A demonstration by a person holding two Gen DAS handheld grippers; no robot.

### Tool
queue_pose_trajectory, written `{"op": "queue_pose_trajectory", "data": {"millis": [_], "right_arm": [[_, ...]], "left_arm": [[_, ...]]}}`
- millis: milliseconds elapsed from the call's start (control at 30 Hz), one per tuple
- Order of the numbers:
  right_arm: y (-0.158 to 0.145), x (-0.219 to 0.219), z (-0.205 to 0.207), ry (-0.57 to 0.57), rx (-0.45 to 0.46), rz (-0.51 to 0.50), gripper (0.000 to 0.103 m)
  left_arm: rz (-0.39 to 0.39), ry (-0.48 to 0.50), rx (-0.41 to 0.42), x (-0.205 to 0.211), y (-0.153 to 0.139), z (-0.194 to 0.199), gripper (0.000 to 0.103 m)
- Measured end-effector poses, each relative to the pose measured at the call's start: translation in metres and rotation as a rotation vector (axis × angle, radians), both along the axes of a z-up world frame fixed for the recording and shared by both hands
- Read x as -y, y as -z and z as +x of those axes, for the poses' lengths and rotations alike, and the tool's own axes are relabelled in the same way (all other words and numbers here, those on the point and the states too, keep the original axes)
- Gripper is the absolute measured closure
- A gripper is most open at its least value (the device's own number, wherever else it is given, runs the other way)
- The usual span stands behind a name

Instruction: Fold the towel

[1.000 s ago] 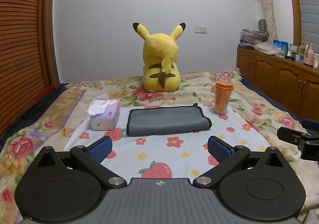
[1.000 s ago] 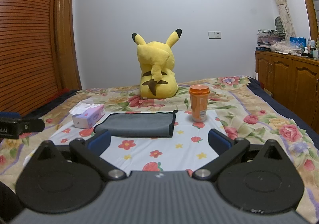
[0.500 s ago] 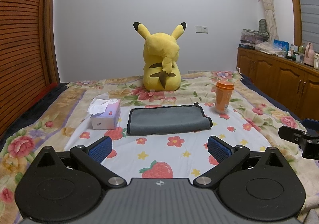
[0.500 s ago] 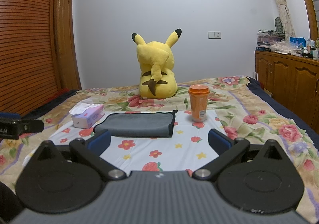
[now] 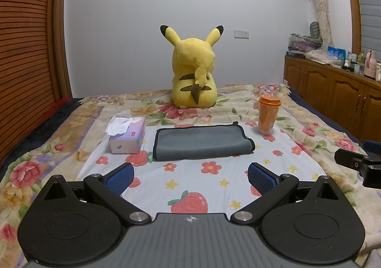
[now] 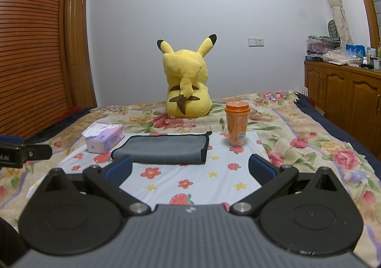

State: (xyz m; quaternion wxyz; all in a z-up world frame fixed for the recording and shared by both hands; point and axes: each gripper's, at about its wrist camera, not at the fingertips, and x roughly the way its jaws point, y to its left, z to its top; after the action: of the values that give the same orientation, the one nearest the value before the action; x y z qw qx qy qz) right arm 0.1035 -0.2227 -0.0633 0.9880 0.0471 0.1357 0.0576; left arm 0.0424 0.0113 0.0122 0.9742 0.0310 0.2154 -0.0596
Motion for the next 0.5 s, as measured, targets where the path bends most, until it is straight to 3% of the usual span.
{"op": "queue_pose_trajectory", "data": {"millis": [500], "right_arm": [[0.0000, 0.0000, -0.0001, 0.000, 0.000, 0.000, 0.000]], "left_arm": [[0.001, 0.001, -0.006, -0.0060, 0.0053, 0.0019, 0.000]]}}
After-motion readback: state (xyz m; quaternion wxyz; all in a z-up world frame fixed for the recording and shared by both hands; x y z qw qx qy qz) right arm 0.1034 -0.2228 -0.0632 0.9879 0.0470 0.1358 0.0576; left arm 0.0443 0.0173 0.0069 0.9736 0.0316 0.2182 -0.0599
